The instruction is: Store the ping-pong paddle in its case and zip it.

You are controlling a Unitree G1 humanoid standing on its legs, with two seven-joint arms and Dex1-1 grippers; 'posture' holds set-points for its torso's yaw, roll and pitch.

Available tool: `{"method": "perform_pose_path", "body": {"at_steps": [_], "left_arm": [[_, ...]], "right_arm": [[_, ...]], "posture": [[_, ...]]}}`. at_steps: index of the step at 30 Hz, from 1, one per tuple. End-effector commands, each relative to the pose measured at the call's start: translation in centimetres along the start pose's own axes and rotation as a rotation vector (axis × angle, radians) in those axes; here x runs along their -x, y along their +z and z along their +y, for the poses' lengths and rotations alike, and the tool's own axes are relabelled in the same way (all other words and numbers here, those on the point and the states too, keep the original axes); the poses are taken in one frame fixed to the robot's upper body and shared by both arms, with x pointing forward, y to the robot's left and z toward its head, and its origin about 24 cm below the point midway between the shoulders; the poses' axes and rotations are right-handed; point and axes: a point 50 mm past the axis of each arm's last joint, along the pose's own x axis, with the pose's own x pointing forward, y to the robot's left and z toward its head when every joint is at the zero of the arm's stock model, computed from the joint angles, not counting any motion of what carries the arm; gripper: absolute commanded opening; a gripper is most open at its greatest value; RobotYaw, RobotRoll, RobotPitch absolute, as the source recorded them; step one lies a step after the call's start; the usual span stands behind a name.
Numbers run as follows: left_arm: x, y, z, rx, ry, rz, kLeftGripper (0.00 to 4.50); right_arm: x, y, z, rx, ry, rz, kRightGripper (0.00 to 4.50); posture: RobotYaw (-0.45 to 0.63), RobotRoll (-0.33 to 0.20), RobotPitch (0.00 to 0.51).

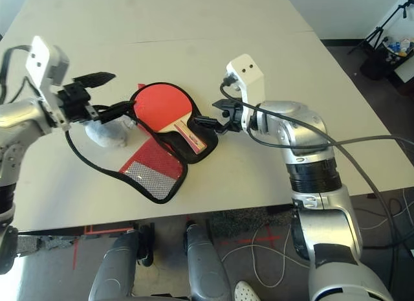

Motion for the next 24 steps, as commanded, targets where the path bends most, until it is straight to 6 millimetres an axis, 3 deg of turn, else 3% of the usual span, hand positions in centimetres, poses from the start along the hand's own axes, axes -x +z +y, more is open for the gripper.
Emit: {"method": "perform_pose_path", "body": {"at_steps": [1,5,8,14,18,24], "left_arm": [[2.9,0.6,1.5,-0.018,0.052,0.025,4.5],[6.4,-0.3,2.9,-0.018,0.105,0.159,4.5],[8.5,-1.3,2.8,0.012,0.101,0.237,4.5],[10.5,-3.2,1.9,0.073,0.085,0.351,4.5],[10.2,-4.6,0.3,0.11,0.04,0.396,4.5],[7.5,-4.3,-2.2,0.18,-0.07,0.328,4.5]], "right_arm": [[1.0,-0.7,0.0,0.025,0.066,-0.027,4.48],[2.1,-1.3,-0.3,0.046,0.113,-0.021,4.48],[2.9,-1.5,-0.4,0.064,0.154,-0.029,4.48],[3.7,-1.4,-0.6,0.09,0.204,-0.041,4.48],[4.0,-1.6,-0.8,0.108,0.212,-0.034,4.48],[4.5,-2.4,-1.4,0.115,0.183,0.012,4.48]], "posture": [[0.07,0.0,0.252],[0.09,0.0,0.257],[0.1,0.0,0.257],[0.11,0.0,0.258],[0.1,0.0,0.259],[0.09,0.0,0.258]]}}
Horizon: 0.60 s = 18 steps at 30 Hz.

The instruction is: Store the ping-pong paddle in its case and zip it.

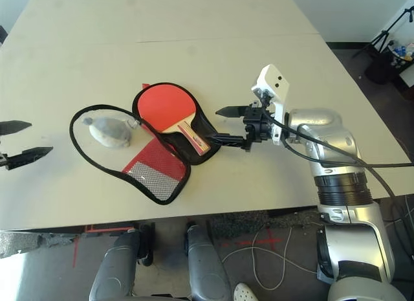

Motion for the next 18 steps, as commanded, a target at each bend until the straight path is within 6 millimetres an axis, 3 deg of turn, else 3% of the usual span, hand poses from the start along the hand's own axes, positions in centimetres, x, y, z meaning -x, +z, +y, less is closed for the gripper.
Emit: {"method": "perform_pose_path", "body": {"at_steps": [1,11,18], "left_arm": [[-1.4,0.4,-1.6,0.023,-0.086,-0.008,4.5],[-4.6,3.2,-4.7,0.057,-0.268,-0.107,4.5],[-8.3,7.7,-5.9,0.042,-0.259,-0.417,4.5]], "right_arm": [[0.7,-0.8,-0.2,-0.007,-0.016,0.033,4.48],[1.9,-1.2,-0.9,-0.017,-0.094,0.04,4.48],[3.9,-1.1,-2.3,-0.03,-0.213,-0.013,4.48]], "posture": [[0.09,0.0,0.257],[0.04,0.0,0.243],[0.01,0.0,0.23]]}}
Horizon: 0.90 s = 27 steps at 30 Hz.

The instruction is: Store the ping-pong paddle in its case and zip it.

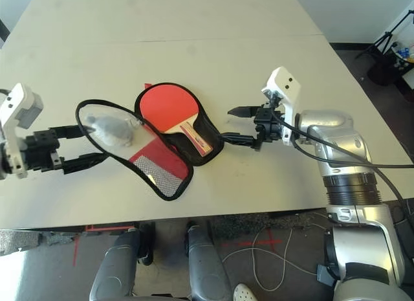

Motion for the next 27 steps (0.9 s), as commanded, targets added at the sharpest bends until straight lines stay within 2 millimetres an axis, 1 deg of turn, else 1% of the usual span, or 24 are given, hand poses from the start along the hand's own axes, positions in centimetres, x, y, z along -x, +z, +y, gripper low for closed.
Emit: {"method": "perform_pose_path", "body": {"at_steps": [1,3,4,7,9,13,15,17,20,23,25,27], "left_arm": [[-2.4,0.8,-0.2,-0.006,0.021,-0.123,4.5],[-4.0,1.1,-0.5,-0.002,0.032,-0.186,4.5],[-4.4,1.1,-0.5,0.001,0.035,-0.201,4.5],[-6.5,1.1,-1.1,0.036,0.051,-0.273,4.5],[-7.3,0.9,-1.5,0.048,0.05,-0.288,4.5],[-8.1,-0.1,-1.6,0.068,0.074,-0.294,4.5],[-8.3,-0.9,-1.8,0.059,0.066,-0.268,4.5],[-8.5,-1.6,-1.7,0.051,0.076,-0.249,4.5],[-8.9,-2.1,-1.5,0.059,0.088,-0.233,4.5],[-9.4,-3.0,-1.4,0.049,0.089,-0.178,4.5],[-10.1,-4.1,-1.3,0.011,0.102,-0.106,4.5],[-10.7,-4.6,-1.1,-0.014,0.114,-0.06,4.5]], "right_arm": [[1.4,0.1,-1.0,-0.003,-0.081,-0.022,4.48],[1.9,0.0,-1.5,-0.015,-0.115,-0.033,4.48],[2.0,0.0,-1.6,-0.018,-0.122,-0.035,4.48],[2.3,-0.1,-2.2,-0.049,-0.162,-0.068,4.48],[2.3,-0.1,-2.4,-0.061,-0.175,-0.085,4.48],[2.3,-0.1,-2.5,-0.076,-0.184,-0.107,4.48],[2.3,-0.2,-2.6,-0.084,-0.192,-0.113,4.48],[2.3,-0.4,-2.7,-0.089,-0.197,-0.115,4.48],[2.2,-0.4,-2.8,-0.095,-0.202,-0.119,4.48],[2.0,-0.4,-2.8,-0.101,-0.206,-0.126,4.48],[1.8,-0.4,-2.8,-0.104,-0.207,-0.128,4.48],[1.7,-0.4,-2.8,-0.107,-0.209,-0.13,4.48]], "posture": [[0.01,0.0,0.23],[0.0,0.0,0.228],[0.0,0.0,0.228],[-0.01,0.0,0.229],[-0.01,0.0,0.23],[-0.01,0.0,0.233],[-0.01,0.0,0.235],[-0.01,0.0,0.237],[-0.01,0.0,0.238],[-0.01,0.0,0.239],[-0.01,0.0,0.24],[-0.02,0.0,0.24]]}}
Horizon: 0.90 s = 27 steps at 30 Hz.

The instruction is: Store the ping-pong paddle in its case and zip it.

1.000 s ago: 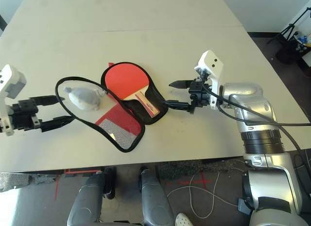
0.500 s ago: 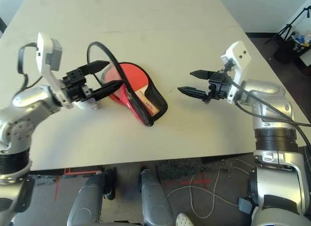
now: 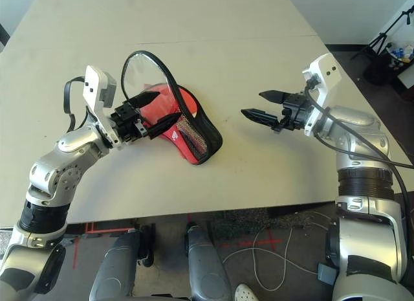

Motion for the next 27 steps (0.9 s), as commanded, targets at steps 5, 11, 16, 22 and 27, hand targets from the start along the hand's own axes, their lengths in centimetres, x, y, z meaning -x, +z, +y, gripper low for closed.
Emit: {"method": "perform_pose_path", "body": {"at_steps": [5,11,16,22,27], "left_arm": [[-1.7,-1.5,-0.3,-0.091,-0.018,0.117,4.5],[-1.2,-0.4,0.5,-0.101,-0.01,0.09,4.5],[0.0,1.8,1.5,-0.134,-0.016,0.032,4.5],[2.0,4.1,2.1,-0.189,-0.072,0.033,4.5],[3.6,4.8,2.6,-0.217,-0.079,0.079,4.5]], "right_arm": [[0.2,-0.1,-0.1,-0.011,-0.02,-0.017,4.48],[0.4,-0.2,-0.2,-0.044,-0.025,-0.037,4.48],[-0.3,-0.8,-0.2,-0.203,0.051,-0.034,4.48],[-1.9,-1.8,1.2,-0.339,0.169,0.039,4.48],[-3.6,-2.8,2.1,-0.376,0.167,0.112,4.48]], "posture": [[-0.03,0.0,0.243],[-0.03,0.0,0.248],[-0.03,0.0,0.251],[-0.01,0.0,0.255],[0.0,0.0,0.26]]}}
